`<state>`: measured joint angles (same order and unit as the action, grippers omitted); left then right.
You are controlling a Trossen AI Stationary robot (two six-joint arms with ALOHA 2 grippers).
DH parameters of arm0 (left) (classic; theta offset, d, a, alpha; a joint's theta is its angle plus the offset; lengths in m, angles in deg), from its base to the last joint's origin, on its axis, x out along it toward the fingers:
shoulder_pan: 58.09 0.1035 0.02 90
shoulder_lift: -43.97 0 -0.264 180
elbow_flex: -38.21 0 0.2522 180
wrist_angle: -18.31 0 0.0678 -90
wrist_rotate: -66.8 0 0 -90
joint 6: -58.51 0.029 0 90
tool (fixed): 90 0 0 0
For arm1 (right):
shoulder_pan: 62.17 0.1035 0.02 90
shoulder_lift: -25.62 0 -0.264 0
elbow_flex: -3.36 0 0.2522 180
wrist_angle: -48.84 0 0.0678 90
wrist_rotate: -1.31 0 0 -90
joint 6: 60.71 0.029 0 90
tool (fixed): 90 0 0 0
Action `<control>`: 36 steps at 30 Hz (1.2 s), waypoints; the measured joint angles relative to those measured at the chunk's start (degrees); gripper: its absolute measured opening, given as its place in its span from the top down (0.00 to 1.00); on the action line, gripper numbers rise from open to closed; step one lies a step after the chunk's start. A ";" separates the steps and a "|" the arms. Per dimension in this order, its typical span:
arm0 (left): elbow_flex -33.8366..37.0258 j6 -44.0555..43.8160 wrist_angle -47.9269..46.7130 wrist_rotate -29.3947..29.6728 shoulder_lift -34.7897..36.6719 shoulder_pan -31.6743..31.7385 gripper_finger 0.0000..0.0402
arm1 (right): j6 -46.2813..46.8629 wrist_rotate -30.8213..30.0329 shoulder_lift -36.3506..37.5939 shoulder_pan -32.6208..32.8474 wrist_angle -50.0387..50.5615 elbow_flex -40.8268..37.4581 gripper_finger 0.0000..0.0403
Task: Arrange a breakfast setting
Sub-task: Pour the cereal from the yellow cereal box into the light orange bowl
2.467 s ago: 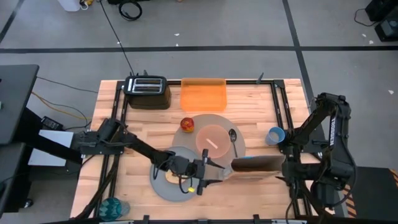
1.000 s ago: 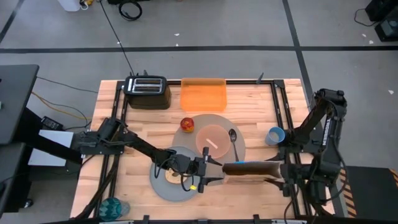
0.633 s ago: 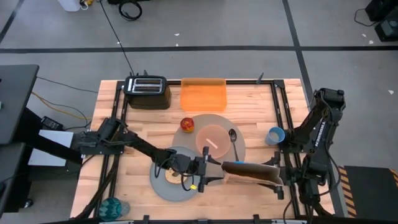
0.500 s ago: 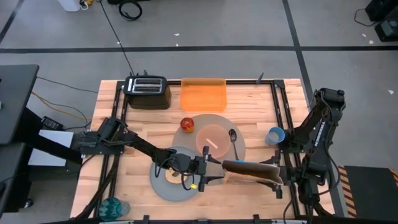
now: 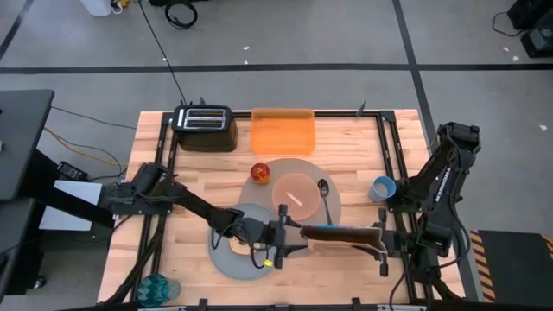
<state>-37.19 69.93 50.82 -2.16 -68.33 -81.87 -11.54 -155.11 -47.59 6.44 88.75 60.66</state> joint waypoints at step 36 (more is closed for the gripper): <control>-0.06 -12.47 -25.49 2.63 21.55 -2.64 0.36 | -8.15 43.72 0.22 -22.96 36.43 27.12 0.97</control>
<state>-37.25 57.46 25.32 0.47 -46.78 -84.52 -19.69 -111.38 -47.37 -16.52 125.19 87.77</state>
